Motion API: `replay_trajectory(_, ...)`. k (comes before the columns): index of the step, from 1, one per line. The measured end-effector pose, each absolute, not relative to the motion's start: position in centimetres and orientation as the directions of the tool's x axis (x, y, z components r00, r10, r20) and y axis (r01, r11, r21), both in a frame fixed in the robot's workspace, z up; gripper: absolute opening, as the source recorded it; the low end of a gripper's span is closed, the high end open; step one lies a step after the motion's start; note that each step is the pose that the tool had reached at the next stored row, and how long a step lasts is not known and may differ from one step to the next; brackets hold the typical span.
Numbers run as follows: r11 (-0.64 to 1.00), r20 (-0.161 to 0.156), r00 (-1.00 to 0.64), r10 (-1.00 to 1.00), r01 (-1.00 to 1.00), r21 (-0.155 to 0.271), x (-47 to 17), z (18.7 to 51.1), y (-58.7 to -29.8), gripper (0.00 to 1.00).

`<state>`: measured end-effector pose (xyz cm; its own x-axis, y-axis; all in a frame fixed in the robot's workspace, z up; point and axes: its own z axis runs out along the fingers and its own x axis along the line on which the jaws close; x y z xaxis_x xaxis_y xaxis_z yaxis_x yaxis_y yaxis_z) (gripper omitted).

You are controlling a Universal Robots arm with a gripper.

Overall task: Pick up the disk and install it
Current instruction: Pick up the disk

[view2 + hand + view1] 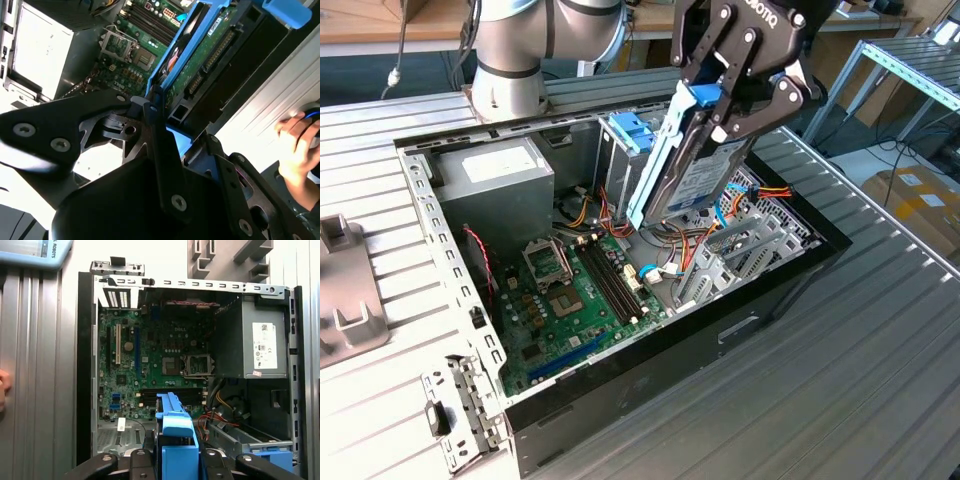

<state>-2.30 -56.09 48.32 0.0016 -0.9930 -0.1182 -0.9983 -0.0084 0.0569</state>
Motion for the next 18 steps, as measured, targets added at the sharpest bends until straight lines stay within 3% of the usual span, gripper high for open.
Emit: replay_trajectory(18,-0.008,-0.118,0.001,-0.993,-0.998,0.059,0.4,47.9,-58.2,0.37)
